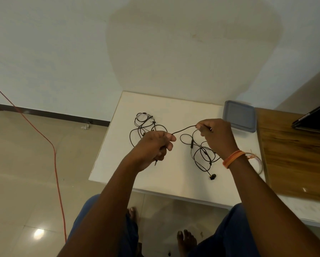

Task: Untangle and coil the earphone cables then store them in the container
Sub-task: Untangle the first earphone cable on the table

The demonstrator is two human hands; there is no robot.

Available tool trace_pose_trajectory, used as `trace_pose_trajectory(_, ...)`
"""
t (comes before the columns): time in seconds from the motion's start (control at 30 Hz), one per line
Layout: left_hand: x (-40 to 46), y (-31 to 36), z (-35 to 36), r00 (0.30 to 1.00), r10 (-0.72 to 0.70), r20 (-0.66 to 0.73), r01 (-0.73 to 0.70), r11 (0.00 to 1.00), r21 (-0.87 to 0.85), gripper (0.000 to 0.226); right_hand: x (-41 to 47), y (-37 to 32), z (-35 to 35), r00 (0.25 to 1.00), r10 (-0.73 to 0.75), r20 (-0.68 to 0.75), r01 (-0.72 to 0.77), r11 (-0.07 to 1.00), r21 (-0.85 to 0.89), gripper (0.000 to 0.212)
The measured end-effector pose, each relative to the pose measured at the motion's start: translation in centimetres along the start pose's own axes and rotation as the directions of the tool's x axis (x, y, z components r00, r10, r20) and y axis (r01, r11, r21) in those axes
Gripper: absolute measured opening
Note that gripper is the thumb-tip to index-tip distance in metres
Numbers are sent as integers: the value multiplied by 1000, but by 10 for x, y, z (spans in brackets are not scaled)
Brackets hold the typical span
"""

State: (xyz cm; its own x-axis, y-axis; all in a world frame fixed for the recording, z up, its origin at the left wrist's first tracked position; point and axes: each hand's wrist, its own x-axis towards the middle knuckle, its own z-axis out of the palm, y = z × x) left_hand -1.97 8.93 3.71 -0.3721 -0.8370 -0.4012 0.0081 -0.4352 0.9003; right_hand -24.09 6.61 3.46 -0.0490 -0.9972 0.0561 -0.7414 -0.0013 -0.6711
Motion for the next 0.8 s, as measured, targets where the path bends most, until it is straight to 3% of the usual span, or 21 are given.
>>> trace_pose_trajectory(0.07,0,2,-2,994,-82,70,93,980,-175,25,0,1,2,1000,7,-24,-7,1000,-1,16)
trace_pose_trajectory(0.13,-1,5,-2,978,-137,159,172,957,-232,32,0,-3,2,996,-8,-85,8,1000,4,16)
trace_pose_trajectory(0.3,-3,4,10,905,-249,345,302,947,-108,44,-1,-18,-1,945,-163,-285,183,982,43,13)
trace_pose_trajectory(0.47,-2,6,25,800,-329,502,401,915,-39,52,-6,-28,4,916,-209,-344,248,966,73,15)
trace_pose_trajectory(0.53,-4,9,28,783,-287,552,378,924,-56,49,-5,-26,7,922,-195,-335,236,968,86,14)
trace_pose_trajectory(0.67,-11,19,31,790,-42,612,225,948,-225,38,-6,-25,11,961,-90,-263,141,973,182,14)
trace_pose_trajectory(0.8,-12,27,36,861,150,486,13,949,-316,42,-8,-29,15,994,47,-102,-11,945,328,19)
